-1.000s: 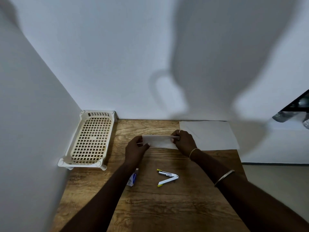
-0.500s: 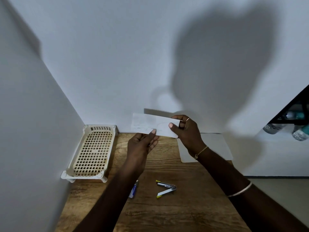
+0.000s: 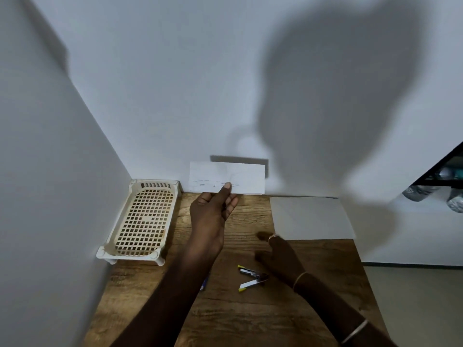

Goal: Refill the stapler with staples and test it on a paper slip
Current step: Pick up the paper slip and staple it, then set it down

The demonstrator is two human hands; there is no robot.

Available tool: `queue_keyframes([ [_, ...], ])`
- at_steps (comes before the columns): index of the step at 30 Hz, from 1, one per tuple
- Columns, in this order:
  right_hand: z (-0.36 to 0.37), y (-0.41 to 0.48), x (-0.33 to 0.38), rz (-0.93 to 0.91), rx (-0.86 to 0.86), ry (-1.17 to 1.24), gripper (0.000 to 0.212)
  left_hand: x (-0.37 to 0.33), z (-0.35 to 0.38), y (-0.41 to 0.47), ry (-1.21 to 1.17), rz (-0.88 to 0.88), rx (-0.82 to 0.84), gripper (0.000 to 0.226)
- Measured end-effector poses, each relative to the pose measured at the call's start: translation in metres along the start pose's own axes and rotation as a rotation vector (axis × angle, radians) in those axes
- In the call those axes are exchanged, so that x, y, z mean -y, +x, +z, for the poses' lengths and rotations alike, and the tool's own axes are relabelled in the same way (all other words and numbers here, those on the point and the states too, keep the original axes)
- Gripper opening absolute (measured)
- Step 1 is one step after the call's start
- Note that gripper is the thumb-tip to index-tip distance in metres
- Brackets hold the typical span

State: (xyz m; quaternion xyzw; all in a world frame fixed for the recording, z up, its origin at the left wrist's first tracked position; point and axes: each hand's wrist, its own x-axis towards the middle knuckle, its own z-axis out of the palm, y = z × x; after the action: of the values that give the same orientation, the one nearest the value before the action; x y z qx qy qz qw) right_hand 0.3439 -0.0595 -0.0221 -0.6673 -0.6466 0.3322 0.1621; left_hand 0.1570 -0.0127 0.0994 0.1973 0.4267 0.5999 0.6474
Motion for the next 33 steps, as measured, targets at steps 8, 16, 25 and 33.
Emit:
queue_keyframes([
  [8, 0.039, -0.009, -0.014, -0.276, 0.182, -0.599, 0.057, -0.004, 0.001, -0.003, -0.021, 0.003, -0.028, 0.007],
  [16, 0.061, -0.012, -0.013, -0.245, 0.064, -0.528, 0.03, -0.009, 0.002, -0.008, -0.007, 0.009, -0.033, 0.01],
  [25, 0.019, -0.012, 0.034, 0.129, -0.147, 0.682, 0.009, -0.019, 0.005, -0.016, -0.028, 0.053, -0.033, 0.011],
  [33, -0.038, -0.016, 0.11, -0.115, 0.001, 1.317, 0.038, -0.024, 0.015, -0.023, 0.013, 0.106, -0.041, 0.024],
])
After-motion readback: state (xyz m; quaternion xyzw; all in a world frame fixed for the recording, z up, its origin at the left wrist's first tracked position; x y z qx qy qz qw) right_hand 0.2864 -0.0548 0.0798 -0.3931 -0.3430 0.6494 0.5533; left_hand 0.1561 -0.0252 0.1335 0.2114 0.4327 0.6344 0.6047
